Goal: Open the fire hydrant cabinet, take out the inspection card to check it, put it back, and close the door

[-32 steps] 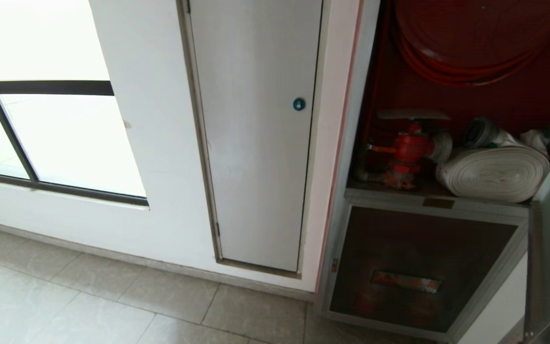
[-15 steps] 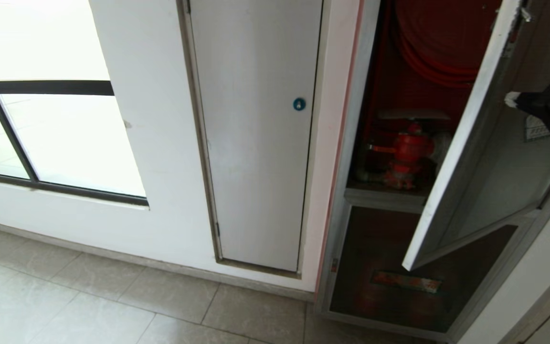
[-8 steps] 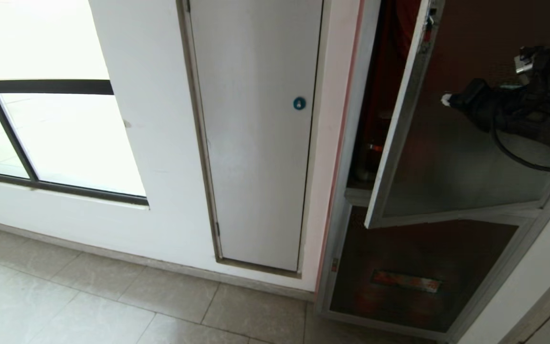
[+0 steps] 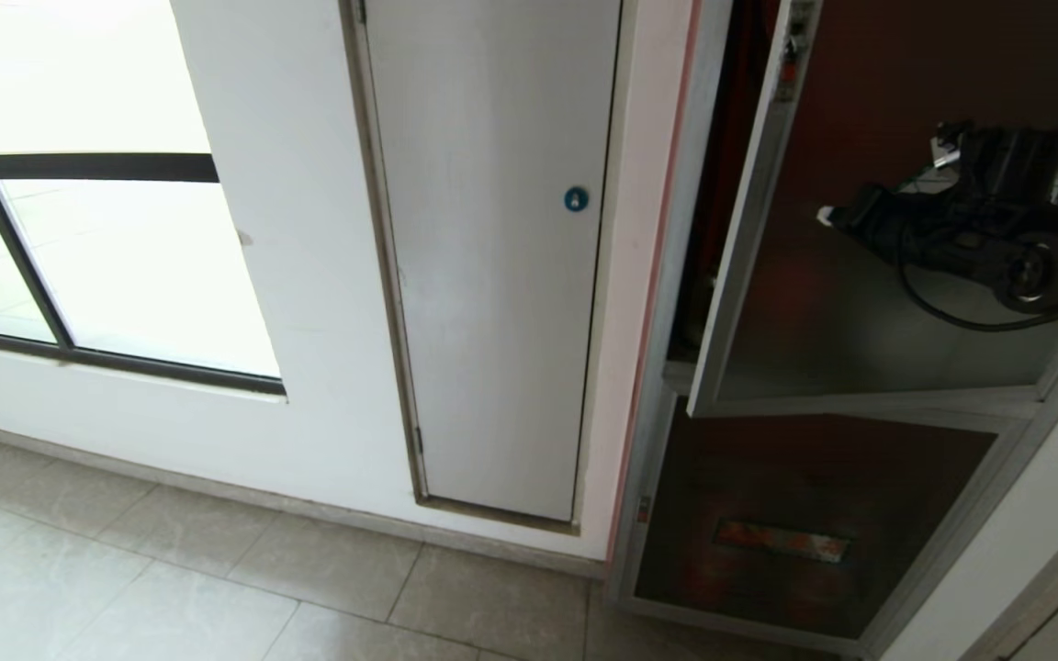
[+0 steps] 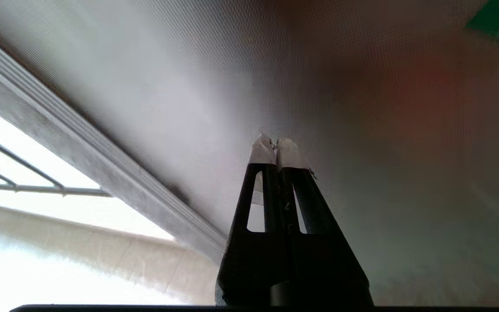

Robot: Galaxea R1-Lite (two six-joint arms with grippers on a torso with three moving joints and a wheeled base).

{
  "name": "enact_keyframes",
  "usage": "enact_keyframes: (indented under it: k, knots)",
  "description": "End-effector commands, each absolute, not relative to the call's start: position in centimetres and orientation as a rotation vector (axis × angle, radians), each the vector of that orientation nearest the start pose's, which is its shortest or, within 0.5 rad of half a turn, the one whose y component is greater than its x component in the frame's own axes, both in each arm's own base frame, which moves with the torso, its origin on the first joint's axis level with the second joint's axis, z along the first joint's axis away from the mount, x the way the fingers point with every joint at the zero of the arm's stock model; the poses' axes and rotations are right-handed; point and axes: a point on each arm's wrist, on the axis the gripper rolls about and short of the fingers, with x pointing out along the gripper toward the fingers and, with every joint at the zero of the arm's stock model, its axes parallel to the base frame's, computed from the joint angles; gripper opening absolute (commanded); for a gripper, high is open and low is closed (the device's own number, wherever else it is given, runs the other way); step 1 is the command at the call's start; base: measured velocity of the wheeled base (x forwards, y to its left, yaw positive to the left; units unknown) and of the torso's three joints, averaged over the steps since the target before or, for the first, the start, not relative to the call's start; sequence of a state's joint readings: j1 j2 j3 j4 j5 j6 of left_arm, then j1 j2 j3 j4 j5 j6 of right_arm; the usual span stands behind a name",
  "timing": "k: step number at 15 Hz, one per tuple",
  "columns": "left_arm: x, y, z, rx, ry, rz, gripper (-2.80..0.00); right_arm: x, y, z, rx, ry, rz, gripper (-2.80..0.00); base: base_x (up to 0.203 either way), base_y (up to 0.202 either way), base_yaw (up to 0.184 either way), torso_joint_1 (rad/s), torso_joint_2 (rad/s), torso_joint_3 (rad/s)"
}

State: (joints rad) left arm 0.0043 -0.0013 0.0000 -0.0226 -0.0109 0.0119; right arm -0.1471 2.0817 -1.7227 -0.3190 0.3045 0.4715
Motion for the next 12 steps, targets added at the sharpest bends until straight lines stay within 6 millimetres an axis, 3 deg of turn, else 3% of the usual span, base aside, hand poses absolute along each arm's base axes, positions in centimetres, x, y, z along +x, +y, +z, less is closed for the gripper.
enact_keyframes:
  k: [1,7,12]
  knots:
    - [-2.2,0.0,7.6,0.012,-0.015,-0.006,-2.8,41.5,-5.4,28.1,0.48,0.077,0.149,-2.8,0.0,0.0,0.0,0.0,0.0,0.0]
    - [-2.2,0.0,7.6,0.012,-0.017,-0.006,-2.8,33.7,-2.8,29.4,0.424,0.126,0.192,-2.8,0.0,0.0,0.0,0.0,0.0,0.0]
    - [-2.2,0.0,7.6,0.011,-0.015,-0.006,-2.8,23.2,0.3,30.1,0.319,0.099,0.294,-2.8,0.0,0.0,0.0,0.0,0.0,0.0]
